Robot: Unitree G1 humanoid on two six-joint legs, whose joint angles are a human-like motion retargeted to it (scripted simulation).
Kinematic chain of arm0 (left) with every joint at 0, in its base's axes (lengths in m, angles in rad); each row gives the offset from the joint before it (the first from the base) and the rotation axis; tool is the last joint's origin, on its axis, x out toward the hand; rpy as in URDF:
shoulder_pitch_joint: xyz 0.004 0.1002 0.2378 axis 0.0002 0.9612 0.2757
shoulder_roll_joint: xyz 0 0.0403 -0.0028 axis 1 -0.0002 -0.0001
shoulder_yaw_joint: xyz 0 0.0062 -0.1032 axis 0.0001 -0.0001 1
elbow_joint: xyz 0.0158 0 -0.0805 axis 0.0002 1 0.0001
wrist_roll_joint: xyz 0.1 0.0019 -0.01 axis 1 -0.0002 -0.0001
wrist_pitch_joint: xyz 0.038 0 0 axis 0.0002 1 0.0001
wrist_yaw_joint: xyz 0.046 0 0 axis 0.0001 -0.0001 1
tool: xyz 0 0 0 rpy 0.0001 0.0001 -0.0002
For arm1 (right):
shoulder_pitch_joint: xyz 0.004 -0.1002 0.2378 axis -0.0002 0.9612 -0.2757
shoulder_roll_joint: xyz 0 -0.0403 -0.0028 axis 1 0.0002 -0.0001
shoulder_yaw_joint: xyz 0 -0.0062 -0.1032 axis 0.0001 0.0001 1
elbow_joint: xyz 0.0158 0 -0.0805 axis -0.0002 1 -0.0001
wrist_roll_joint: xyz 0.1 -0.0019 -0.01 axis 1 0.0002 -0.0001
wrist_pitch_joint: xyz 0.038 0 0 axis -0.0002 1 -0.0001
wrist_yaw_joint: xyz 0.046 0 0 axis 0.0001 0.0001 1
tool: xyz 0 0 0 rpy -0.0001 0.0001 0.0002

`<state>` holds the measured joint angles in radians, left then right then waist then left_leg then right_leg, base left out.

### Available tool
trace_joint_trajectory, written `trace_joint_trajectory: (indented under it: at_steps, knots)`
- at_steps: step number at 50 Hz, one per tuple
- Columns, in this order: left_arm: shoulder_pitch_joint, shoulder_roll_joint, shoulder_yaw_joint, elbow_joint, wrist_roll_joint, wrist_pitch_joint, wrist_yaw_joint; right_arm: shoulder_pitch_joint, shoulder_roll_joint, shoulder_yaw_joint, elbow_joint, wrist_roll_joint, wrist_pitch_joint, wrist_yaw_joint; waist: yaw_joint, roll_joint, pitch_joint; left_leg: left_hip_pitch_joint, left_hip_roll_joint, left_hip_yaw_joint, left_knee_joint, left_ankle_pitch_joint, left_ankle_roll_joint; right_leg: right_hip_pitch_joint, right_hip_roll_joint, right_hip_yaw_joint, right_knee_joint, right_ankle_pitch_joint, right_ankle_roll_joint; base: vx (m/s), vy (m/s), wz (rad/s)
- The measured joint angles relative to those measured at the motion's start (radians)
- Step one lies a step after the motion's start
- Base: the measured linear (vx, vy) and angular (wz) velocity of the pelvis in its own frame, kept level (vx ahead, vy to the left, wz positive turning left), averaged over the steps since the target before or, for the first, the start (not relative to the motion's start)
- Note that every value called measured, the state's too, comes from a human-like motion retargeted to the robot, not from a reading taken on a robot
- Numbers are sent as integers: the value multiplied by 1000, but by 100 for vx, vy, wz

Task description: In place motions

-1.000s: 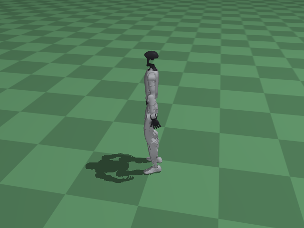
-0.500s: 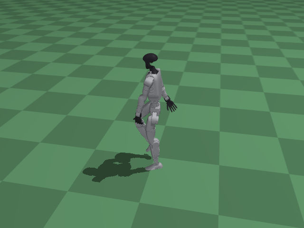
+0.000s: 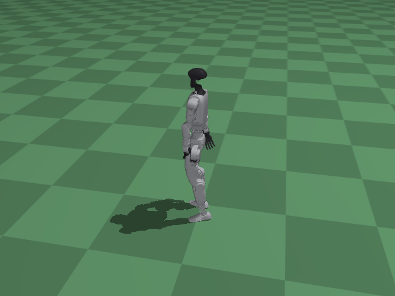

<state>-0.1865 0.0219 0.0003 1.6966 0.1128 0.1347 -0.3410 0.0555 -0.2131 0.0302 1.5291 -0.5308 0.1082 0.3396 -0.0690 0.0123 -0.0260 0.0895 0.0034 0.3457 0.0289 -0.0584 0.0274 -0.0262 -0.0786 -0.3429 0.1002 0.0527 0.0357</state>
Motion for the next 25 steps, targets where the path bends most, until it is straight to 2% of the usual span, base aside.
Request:
trace_joint_trajectory:
  at_steps: [2,7,12,16,20,22,25]
  knots:
    - [32,-1,4,3,-1,7,1,-19,7,0,-26,-27,-13,6,19,5,-17,-13,6,11,-2,-3,-7,-10,3,14,-29,21,18,1,-15,-32]
    - [76,10,22,-15,18,-2,-2,-39,12,20,-38,-34,-41,-15,-9,25,-21,-26,35,21,-5,-5,-28,-32,19,5,-20,4,2,-1,-18,3]
    - [133,39,54,-76,82,3,-8,-31,-3,44,60,39,-6,-2,-28,42,-18,-23,64,9,6,-11,-35,-19,34,-24,-3,-20,-11,5,-21,23]
    - [184,54,150,-111,83,-6,32,-44,-3,61,150,103,21,-44,-15,38,-20,-33,80,-6,53,-35,-26,-6,40,-27,-12,-28,-22,4,-19,3]
    - [247,62,274,-110,25,-17,-11,-75,12,96,167,188,42,-89,0,17,-24,-82,91,0,165,-42,16,-1,23,-22,-25,-31,-27,-1,-20,-2]
    - [275,66,321,-90,-25,-4,-40,-104,33,109,147,225,38,-80,6,-11,-13,-140,112,35,306,10,64,7,-4,-18,-30,-30,-24,-8,-20,8]
    - [295,80,367,-48,-85,27,-59,-175,79,114,94,274,40,-33,24,-50,29,-343,191,-9,679,154,142,21,-38,-29,-41,-30,-22,-21,-24,19]
